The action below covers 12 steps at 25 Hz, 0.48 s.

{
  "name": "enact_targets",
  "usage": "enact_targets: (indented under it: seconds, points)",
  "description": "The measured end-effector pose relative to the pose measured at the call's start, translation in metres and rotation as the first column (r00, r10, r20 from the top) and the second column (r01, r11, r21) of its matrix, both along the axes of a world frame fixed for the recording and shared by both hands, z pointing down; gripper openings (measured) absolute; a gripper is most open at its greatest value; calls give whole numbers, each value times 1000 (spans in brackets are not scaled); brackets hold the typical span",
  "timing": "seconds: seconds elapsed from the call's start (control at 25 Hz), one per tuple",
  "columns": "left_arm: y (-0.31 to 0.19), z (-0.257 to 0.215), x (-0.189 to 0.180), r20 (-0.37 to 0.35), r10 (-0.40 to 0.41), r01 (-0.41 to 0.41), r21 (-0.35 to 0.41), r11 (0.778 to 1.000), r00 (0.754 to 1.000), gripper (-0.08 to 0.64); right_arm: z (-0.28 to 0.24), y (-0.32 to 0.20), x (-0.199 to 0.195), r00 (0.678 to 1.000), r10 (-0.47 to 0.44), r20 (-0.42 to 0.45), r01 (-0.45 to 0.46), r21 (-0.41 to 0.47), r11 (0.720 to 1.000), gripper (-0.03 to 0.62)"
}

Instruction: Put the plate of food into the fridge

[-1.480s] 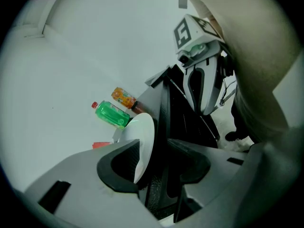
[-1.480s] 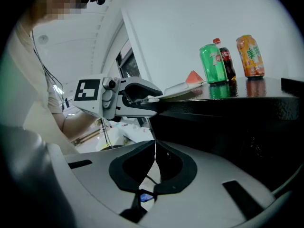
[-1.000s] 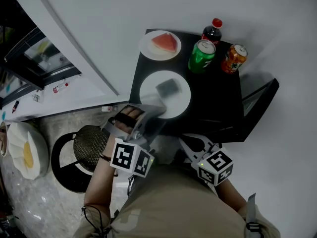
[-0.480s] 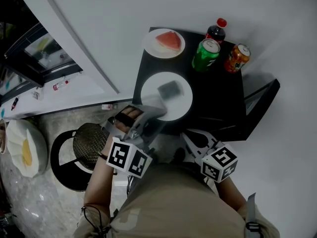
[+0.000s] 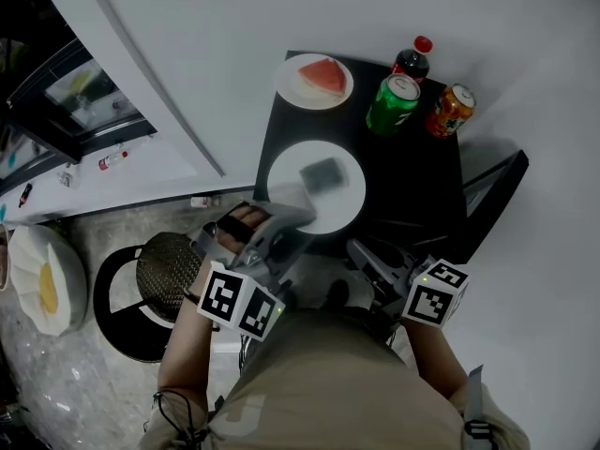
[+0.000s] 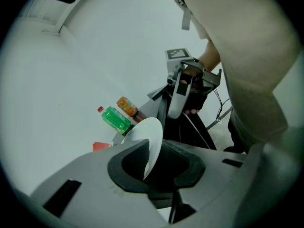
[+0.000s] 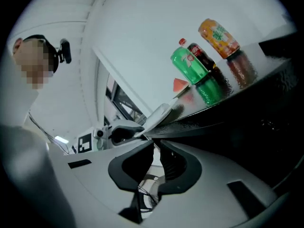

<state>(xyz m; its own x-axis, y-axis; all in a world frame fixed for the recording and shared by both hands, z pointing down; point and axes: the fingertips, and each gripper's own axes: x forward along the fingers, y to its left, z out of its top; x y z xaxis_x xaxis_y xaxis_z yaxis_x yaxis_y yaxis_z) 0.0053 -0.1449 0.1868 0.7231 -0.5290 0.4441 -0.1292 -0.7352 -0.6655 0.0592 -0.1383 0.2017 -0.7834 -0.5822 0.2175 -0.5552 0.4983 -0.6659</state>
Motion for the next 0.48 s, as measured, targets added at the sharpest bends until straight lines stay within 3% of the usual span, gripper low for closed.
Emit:
enact_targets:
  seconds: [0.16, 0.24, 0.32, 0.48]
  points:
    - [4, 0, -2, -13, 11, -11, -9, 1000, 1000, 74, -11, -4, -4, 997, -3, 82, 5, -28, 1000, 34]
    - [5, 0, -2, -14, 17, -17, -11, 1000, 1000, 74, -15, -5, -6, 991, -8, 134, 15, -53, 998, 109]
    - [7, 0, -3, -14, 26, -26, -13, 1000, 1000, 74, -18, -5, -8, 982, -4, 189, 20, -83, 996, 138]
    - [11, -1, -6, -14, 43, -44, -15, 999, 999, 74, -22, -12, -3, 965, 52, 256, -17, -134, 991, 141]
